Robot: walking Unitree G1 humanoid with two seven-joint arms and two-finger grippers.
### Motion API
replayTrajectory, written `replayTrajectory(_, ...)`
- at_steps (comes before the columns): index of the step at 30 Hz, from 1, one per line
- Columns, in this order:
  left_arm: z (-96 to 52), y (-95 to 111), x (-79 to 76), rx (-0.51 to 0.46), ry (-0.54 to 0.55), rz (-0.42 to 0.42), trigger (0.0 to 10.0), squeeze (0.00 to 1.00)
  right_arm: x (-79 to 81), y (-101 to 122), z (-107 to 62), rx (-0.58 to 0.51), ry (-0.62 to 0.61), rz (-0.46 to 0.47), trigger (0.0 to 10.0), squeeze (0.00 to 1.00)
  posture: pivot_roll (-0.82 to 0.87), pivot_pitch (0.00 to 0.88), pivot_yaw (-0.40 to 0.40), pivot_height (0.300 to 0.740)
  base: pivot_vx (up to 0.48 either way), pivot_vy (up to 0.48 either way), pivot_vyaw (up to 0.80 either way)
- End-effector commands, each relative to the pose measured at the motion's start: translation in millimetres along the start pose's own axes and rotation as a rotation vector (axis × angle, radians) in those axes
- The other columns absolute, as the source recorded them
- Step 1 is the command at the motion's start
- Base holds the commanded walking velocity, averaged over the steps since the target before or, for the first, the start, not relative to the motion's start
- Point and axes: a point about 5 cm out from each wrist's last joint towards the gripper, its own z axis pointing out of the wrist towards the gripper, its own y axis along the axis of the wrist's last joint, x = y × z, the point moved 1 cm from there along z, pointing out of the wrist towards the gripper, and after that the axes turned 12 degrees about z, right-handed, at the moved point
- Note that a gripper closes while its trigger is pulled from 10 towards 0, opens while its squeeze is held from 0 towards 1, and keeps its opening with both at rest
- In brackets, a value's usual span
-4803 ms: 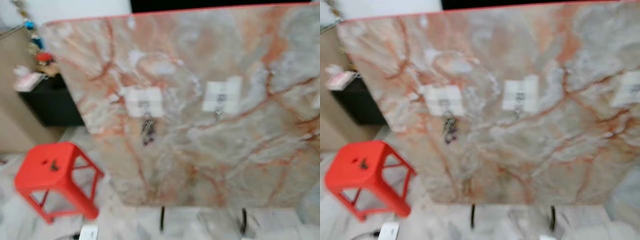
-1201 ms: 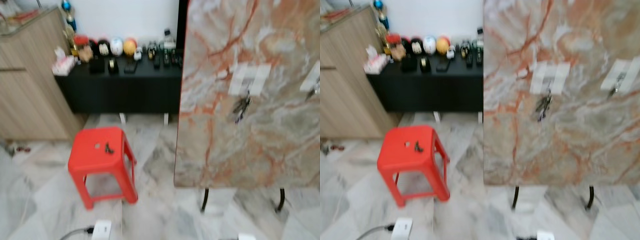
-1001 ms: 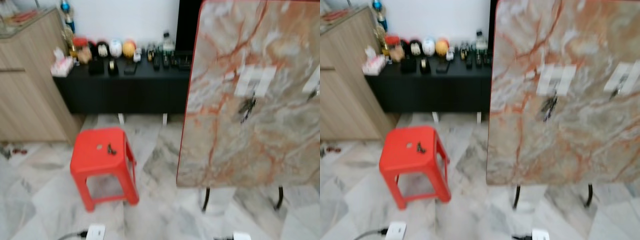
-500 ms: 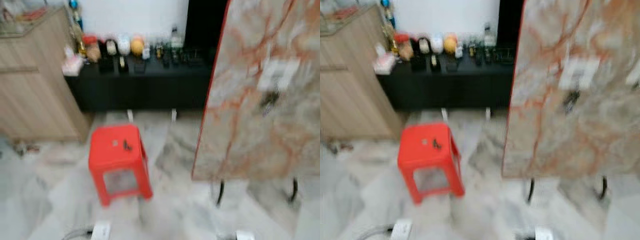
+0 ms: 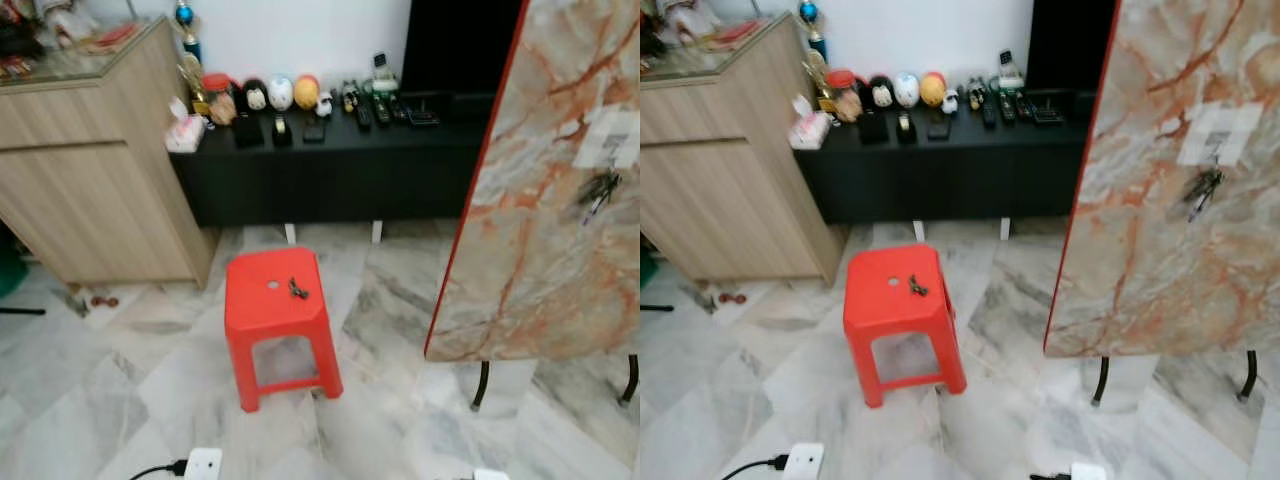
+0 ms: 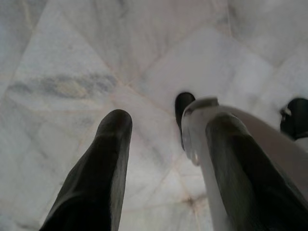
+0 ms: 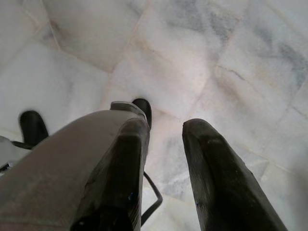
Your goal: Hang keys on a hook
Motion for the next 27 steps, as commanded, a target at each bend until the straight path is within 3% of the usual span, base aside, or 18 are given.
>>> replayTrajectory(1,-0.8,-6.9,6.6,0.019,0.014,0.005,10.0,0.0,8.0,1.5,0.7,-0.007,0.021,0.007,10.0,0.0,-0.07,0.0,0.014,0.74,0.0,0.281,0.0)
replayTrajectory(27,-0.7,-5.9,5.8,0.017,0.013,-0.001,10.0,0.0,7.6,3.0,0.7,-0.014,0.02,0.008,10.0,0.0,-0.07,0.0,0.01,0.74,0.0,0.281,0.0)
